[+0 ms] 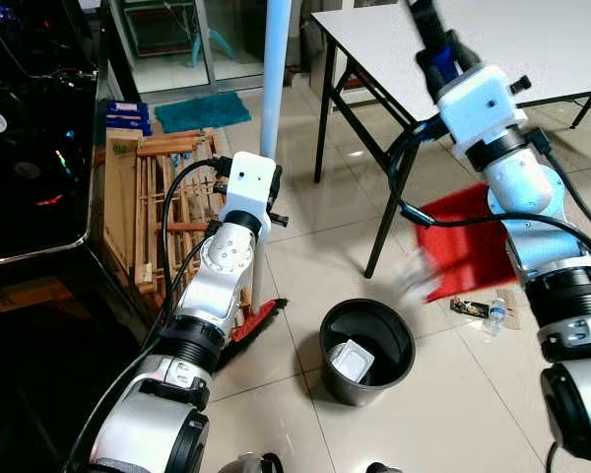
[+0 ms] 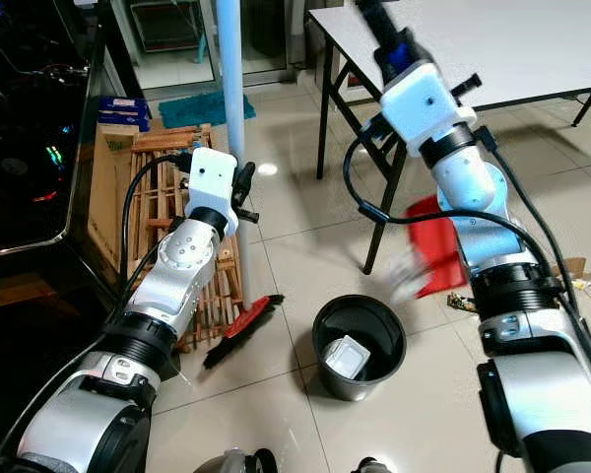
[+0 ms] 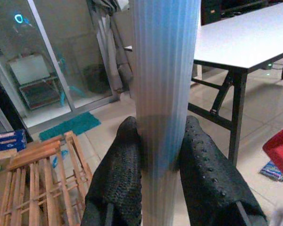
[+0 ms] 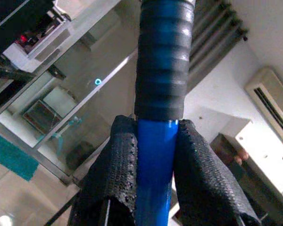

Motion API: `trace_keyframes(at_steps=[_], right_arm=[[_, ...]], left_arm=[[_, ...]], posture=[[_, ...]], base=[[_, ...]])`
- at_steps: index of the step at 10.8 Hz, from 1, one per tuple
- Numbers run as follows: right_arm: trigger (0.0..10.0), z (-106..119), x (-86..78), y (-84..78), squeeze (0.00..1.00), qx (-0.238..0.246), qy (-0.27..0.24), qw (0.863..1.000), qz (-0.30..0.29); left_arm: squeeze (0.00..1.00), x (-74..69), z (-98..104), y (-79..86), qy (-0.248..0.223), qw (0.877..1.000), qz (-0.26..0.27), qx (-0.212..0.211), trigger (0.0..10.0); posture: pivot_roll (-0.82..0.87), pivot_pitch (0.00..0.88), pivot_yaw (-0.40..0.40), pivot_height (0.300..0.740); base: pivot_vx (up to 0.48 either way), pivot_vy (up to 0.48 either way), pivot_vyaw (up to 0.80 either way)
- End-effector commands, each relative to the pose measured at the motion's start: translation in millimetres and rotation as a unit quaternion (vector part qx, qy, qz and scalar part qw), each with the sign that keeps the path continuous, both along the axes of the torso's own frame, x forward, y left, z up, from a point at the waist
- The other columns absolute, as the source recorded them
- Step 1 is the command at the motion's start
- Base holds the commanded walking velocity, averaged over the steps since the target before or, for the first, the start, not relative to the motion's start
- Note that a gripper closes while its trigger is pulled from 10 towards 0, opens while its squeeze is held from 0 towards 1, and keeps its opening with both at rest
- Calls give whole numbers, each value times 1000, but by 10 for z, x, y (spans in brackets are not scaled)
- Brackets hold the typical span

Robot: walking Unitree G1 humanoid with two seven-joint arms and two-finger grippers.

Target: Sweep floor

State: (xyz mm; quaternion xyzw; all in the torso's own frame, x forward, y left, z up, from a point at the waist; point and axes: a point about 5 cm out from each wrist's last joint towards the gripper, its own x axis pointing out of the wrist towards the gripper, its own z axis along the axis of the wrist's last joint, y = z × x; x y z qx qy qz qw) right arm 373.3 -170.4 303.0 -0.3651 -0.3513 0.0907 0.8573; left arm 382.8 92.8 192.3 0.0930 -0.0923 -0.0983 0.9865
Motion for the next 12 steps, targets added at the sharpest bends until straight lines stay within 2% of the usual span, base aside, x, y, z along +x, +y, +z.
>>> trace_keyframes(at_steps=[1, 5, 7, 8, 9, 12], right_arm=[[10000, 202, -40, 51, 0, -27, -40, 999, 14], [10000, 181, -26, 54, 0, -23, -36, 999, 14], [10000, 93, 37, -29, 0, 55, 7, 998, 4], [10000, -11, 85, -168, 0, 162, 47, 986, -15], [10000, -74, 86, -239, 0, 216, 62, 974, -20], [10000, -120, 36, -396, 0, 262, 68, 962, -40]], left_arm=[[0, -14, 131, -17, -31, 999, -6, -2, 10000], [0, -15, 131, -15, -31, 999, -6, -2, 10000], [0, -14, 127, -21, -29, 1000, -9, 0, 10000], [0, -12, 116, -21, -26, 1000, -10, 3, 10000], [0, -13, 111, -14, -25, 1000, -10, 4, 10000], [0, -14, 107, -37, -24, 1000, -13, 5, 10000]], posture=[[-46, 128, 54, 740], [-45, 128, 54, 740], [-45, 132, 55, 740], [-39, 139, 58, 740], [-41, 142, 59, 740], [-50, 147, 62, 740]], base=[[0, 0, 0], [0, 0, 0], [0, 0, 0], [0, 0, 0], [0, 0, 0], [0, 0, 0]])
